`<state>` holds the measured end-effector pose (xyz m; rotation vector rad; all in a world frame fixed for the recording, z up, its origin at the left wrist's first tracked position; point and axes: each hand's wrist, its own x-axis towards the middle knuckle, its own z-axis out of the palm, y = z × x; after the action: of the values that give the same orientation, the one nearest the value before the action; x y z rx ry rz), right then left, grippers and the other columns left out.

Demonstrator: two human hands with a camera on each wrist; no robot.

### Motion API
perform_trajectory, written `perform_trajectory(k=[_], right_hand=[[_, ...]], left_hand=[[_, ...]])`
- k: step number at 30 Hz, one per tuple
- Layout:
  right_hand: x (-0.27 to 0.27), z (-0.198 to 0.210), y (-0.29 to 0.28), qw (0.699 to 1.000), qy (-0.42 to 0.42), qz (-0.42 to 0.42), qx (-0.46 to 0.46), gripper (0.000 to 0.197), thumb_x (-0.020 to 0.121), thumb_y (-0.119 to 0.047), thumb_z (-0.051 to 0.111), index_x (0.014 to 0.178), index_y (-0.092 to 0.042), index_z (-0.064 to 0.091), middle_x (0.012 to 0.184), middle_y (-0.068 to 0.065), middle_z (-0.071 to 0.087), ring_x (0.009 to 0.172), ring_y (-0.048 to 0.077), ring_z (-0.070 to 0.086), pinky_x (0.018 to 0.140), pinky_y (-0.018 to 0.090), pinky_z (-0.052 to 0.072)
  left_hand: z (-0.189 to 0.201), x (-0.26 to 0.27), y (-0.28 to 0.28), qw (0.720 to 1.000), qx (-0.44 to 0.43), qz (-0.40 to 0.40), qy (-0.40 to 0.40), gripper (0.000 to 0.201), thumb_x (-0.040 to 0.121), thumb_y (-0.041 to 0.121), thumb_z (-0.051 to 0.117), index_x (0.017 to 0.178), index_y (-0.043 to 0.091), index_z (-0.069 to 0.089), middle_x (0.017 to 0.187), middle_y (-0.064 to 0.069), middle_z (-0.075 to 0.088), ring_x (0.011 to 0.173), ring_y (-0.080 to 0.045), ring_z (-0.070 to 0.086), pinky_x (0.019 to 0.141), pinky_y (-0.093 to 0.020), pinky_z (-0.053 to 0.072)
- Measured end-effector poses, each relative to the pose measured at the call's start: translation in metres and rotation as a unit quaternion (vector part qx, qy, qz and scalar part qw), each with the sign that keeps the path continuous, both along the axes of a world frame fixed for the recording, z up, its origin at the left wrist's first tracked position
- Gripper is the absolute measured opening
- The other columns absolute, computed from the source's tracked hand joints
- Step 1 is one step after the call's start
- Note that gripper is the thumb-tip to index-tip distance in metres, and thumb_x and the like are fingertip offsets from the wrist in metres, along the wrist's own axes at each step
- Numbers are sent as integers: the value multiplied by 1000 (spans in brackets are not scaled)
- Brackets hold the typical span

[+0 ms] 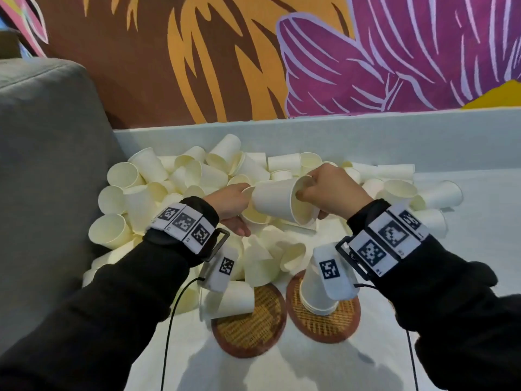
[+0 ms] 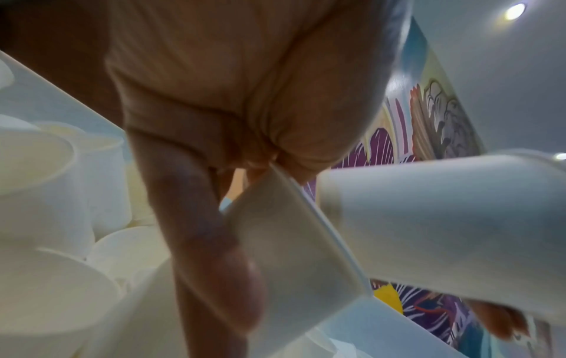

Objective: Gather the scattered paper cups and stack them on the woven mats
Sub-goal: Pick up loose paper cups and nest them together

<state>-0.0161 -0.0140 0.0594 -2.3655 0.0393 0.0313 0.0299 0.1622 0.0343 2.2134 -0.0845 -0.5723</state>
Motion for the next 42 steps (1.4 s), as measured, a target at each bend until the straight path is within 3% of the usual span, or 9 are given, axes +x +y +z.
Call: perform_trajectory(k=[9,13,18,23,26,29,34,38,42], right_hand=[[-4,-33,29,994,62,-18,83,19,88,-5,51,69,-7,49,66,3,47,66,19,48,53,23,37],[-8,-44,30,967,119,8,227,26,92,-3,50,116,3,56,103,20,61,90,38,62,69,42,58],[-14,-56,31,936,122,23,328,33,92,-1,52,124,6,54,114,24,61,82,35,63,61,38,59],[-17,-61,33,908,58,8,415,31,93,-4,52,124,-6,54,119,20,58,100,40,59,72,49,56],[-17,-61,38,907,9,8,420,42,89,-18,59,131,-15,54,129,15,57,116,37,55,91,54,48],[-19,-61,39,920,-27,9,391,32,94,-15,55,125,-23,56,133,8,55,118,25,54,95,40,47],[-21,-65,34,942,-86,36,322,37,94,-8,51,126,-26,55,125,-1,58,108,5,55,93,23,47],[-23,-66,33,950,-110,46,287,46,92,3,45,125,-27,57,111,-13,59,97,-12,53,81,7,48],[-19,-70,36,957,-134,24,257,47,89,6,42,124,-22,60,123,-4,60,114,12,55,92,24,49]], left_hand=[[1,-31,26,997,27,-61,-48,29,93,16,40,120,21,49,95,-9,60,71,-39,68,70,-42,58],[-3,-33,32,991,45,-74,-106,25,91,14,47,113,24,55,96,-5,61,64,-33,69,61,-33,59],[-11,-32,35,972,28,-73,-221,30,97,14,41,115,23,63,104,-4,64,54,-20,64,46,-18,52],[-20,-28,34,955,-31,-65,-289,32,102,19,35,126,23,56,125,-3,57,100,-19,53,61,-13,48],[-24,-33,30,953,-189,-29,-234,29,103,26,29,118,30,55,125,1,53,107,-17,52,78,-30,52],[-27,-33,25,947,-282,49,-144,24,102,35,30,106,30,53,113,3,55,104,-22,54,82,-43,55],[-28,-23,19,928,-344,134,-41,37,98,43,40,120,16,52,116,-1,57,100,-25,60,78,-37,56],[-28,-23,19,912,-378,160,-3,22,92,36,56,102,17,62,96,-4,61,77,-21,61,72,-35,53],[-30,-25,22,889,-434,141,32,56,79,35,69,128,18,48,106,-8,56,68,-18,64,62,-32,55]])
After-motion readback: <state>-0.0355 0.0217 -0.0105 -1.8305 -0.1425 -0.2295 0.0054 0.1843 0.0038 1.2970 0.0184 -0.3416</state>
